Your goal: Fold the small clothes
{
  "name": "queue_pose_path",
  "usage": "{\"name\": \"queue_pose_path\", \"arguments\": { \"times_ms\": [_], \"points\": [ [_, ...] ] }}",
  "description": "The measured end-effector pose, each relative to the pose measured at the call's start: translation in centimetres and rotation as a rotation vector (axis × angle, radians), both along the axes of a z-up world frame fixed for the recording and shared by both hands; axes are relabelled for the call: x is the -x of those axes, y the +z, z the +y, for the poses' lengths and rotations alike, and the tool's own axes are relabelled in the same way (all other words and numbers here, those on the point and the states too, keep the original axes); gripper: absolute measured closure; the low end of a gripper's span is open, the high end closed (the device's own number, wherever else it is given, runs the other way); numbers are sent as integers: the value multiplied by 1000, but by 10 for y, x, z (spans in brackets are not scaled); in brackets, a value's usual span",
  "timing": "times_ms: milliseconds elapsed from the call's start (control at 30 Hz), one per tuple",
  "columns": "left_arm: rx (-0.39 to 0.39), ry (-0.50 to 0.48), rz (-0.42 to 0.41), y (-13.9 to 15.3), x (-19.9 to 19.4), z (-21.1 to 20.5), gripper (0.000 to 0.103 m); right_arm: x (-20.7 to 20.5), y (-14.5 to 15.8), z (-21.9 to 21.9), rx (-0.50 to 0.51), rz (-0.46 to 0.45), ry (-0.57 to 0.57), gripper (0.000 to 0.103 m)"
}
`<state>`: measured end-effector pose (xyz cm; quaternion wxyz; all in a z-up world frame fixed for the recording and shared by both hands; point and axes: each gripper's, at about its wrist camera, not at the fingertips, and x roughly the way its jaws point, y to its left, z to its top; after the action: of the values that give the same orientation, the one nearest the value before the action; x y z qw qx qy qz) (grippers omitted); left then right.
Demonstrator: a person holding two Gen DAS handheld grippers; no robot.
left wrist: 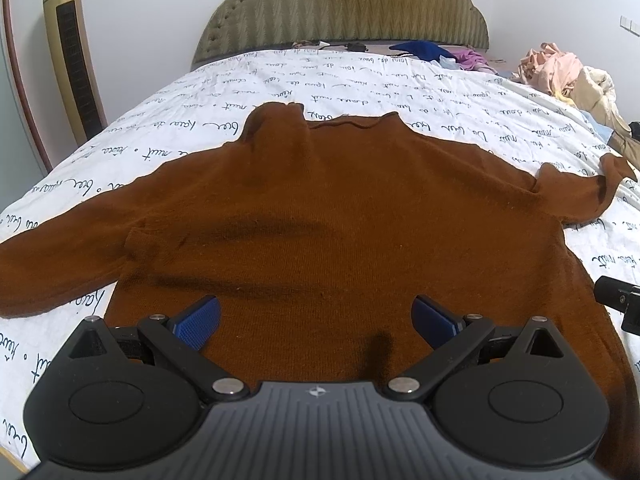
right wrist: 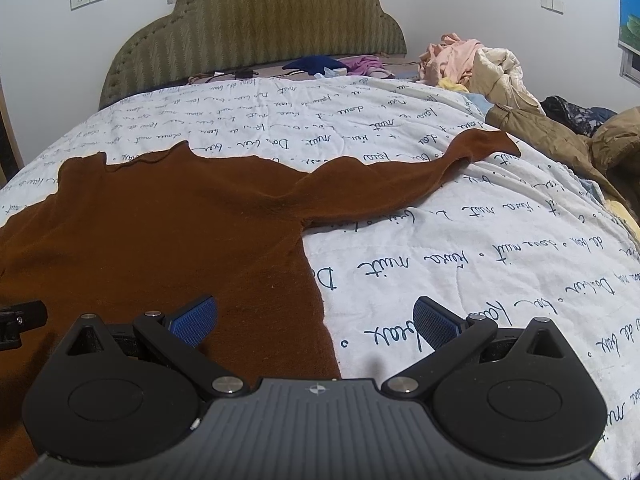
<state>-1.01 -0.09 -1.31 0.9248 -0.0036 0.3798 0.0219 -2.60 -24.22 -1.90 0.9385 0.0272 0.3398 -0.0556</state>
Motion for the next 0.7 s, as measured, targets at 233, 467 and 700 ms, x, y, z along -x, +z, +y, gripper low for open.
{"name": "queue_pose_path", "arguments": {
  "times_ms": [233,467,700],
  "points": [
    [-11,-19,6,2,-6,-9,1,-6,1,-12,1,-5,5,0],
    [-31,-50,20,1,-14,-28,1,-21,10,-46,19,-27,-24,0],
    [-44,-64,41,1,-28,-47,1,-37,13,-78,33,-28,-60,0]
  ]
}}
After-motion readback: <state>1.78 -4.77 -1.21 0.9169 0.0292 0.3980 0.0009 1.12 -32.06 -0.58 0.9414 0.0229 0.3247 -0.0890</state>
